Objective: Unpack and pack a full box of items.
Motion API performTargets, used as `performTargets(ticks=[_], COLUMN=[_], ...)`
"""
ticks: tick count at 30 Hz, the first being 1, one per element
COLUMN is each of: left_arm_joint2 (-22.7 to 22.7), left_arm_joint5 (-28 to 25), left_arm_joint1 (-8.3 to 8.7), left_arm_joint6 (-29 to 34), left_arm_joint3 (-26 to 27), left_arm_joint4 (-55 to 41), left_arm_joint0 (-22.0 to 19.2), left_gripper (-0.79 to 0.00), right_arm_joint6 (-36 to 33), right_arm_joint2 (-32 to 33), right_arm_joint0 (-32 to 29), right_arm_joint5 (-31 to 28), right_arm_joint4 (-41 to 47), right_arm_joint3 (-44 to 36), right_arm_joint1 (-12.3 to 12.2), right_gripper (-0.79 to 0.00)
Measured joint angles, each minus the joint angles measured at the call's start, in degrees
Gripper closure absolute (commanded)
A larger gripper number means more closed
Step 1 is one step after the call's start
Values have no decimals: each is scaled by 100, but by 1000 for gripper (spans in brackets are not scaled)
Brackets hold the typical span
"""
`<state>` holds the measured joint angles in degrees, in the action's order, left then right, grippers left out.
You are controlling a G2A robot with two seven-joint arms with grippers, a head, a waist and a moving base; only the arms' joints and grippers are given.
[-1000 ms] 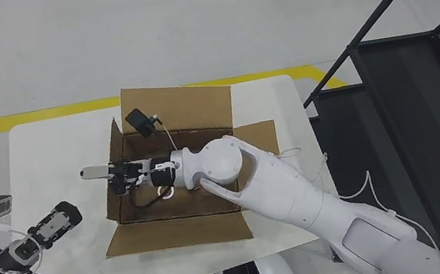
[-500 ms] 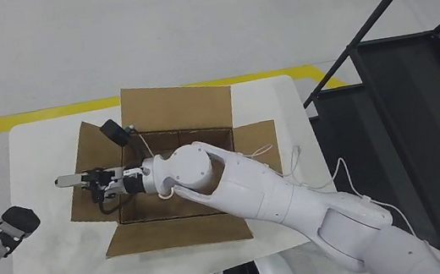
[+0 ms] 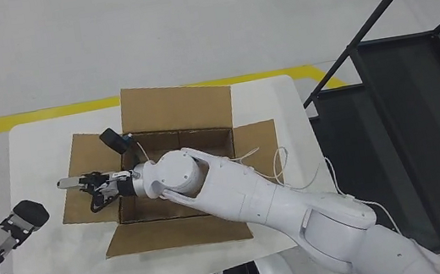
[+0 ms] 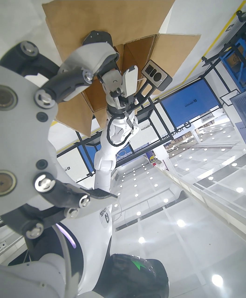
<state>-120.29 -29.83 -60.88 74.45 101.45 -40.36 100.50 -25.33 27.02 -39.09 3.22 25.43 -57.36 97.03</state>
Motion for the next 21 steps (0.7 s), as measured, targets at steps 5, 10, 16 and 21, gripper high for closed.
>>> performTargets(ticks=[5, 10, 16, 21], left_arm_joint2=[220, 236, 76, -127], left_arm_joint5=[-10, -34, -64, -81], left_arm_joint1=[24, 40, 47, 51], left_arm_joint6=[-10, -33, -64, -80], left_arm_joint3=[-92, -69, 104, 116], left_arm_joint4=[186, 218, 140, 19], left_arm_joint0=[-164, -148, 65, 244], left_gripper=[-785, -785, -785, -785], right_arm_joint6=[382, 584, 382, 240], right_arm_joint2=[-49, -76, 74, 393], right_arm_joint0=[2, 19, -83, -275], right_arm_joint5=[397, 793, 600, 452], right_arm_joint4=[-327, -710, -914, -1064], right_arm_joint3=[181, 117, -227, -685], right_arm_joint1=[96, 145, 121, -3], right_gripper=[-785, -785, -785, -785])
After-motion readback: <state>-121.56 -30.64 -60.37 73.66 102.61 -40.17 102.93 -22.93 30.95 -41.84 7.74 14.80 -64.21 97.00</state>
